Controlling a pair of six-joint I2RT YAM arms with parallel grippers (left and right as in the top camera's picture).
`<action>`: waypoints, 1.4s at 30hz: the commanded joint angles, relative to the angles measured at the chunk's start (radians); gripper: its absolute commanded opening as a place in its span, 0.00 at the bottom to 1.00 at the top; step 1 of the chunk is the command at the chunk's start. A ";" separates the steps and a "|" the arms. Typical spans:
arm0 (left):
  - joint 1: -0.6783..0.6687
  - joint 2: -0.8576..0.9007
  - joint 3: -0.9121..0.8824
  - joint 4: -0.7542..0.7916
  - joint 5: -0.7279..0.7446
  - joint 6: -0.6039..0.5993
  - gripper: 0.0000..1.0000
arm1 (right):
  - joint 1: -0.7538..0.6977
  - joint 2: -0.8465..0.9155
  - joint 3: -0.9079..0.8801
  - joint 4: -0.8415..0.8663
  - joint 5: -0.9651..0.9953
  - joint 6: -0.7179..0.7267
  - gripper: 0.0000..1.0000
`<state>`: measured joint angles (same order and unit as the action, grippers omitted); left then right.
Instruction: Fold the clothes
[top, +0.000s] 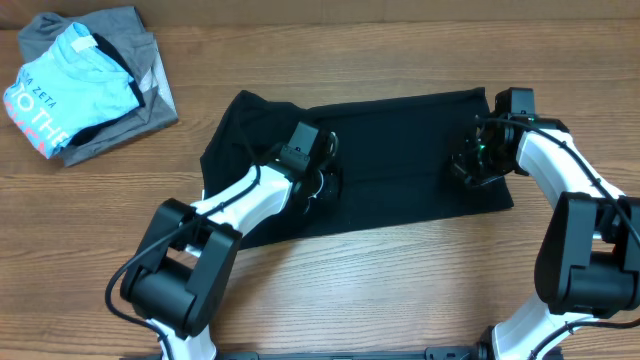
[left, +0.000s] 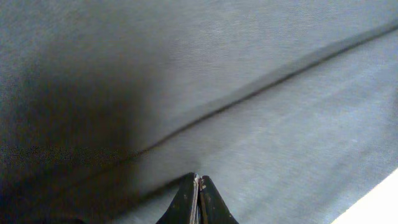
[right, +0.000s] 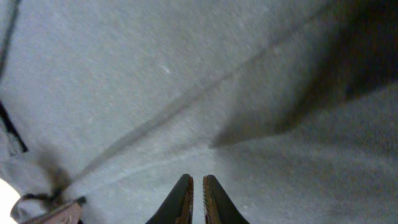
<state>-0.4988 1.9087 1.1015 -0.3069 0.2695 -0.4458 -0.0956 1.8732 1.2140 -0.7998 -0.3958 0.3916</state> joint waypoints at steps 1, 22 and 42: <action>0.026 0.058 0.014 0.015 0.032 -0.027 0.04 | 0.001 0.001 -0.027 -0.003 0.009 -0.003 0.10; 0.198 0.055 0.154 -0.077 0.087 0.033 0.04 | 0.002 0.001 -0.207 0.068 0.134 0.054 0.07; 0.199 -0.065 0.288 -0.873 -0.101 0.061 0.04 | 0.002 0.001 -0.204 0.085 0.197 0.103 0.08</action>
<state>-0.3031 1.8465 1.4734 -1.1892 0.2234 -0.3443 -0.0895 1.8507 1.0431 -0.7189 -0.3435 0.4706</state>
